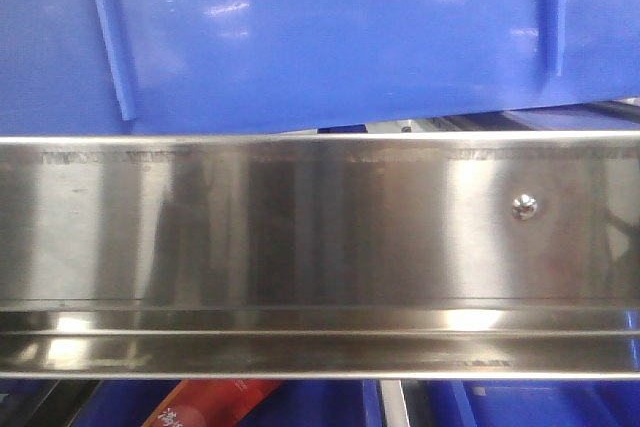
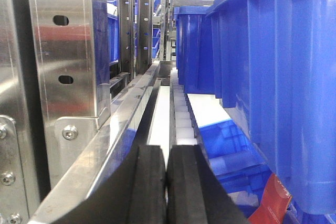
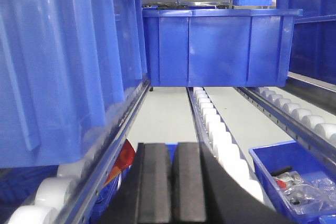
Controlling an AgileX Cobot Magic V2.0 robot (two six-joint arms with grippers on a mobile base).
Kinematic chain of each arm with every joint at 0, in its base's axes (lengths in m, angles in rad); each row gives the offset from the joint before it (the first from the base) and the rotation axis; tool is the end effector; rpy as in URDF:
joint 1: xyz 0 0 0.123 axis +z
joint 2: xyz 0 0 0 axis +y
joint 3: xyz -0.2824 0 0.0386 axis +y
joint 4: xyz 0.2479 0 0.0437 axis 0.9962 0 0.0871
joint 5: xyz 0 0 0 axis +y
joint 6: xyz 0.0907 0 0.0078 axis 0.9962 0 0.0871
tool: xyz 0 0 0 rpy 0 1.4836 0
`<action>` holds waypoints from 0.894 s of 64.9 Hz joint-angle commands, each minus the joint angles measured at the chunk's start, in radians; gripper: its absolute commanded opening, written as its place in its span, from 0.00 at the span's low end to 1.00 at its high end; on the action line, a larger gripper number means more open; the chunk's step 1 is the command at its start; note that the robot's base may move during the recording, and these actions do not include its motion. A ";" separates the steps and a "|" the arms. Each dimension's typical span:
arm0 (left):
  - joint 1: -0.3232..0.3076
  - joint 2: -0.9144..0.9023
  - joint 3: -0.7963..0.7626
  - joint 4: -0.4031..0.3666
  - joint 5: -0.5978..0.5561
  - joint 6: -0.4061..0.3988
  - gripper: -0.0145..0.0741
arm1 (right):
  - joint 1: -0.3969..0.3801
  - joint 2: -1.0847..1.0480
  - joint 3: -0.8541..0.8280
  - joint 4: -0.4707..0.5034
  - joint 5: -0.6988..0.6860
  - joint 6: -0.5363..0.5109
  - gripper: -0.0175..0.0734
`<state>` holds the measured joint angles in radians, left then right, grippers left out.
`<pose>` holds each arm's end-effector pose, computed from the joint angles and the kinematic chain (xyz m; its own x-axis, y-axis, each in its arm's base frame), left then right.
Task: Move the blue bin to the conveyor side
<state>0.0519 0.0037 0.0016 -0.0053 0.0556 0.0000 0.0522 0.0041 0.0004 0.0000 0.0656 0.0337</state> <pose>0.0568 0.0029 0.2073 0.0265 -0.0039 -0.9996 -0.0514 0.9987 -0.0053 0.0568 0.0030 0.2068 0.0153 0.0345 -0.9993 -0.0527 0.9980 0.0337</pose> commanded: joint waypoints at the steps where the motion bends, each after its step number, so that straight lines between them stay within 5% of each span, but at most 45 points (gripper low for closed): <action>1: 0.004 -0.004 -0.002 -0.004 -0.020 -0.007 0.16 | -0.004 -0.004 0.000 0.005 -0.021 -0.005 0.10; 58: 0.005 -0.004 -0.002 0.000 -0.045 -0.007 0.16 | -0.004 -0.004 0.000 0.005 -0.021 -0.005 0.10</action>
<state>0.0519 0.0037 0.0016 -0.0053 0.0532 0.0000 0.0522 0.0041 0.0004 0.0000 0.0656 0.0337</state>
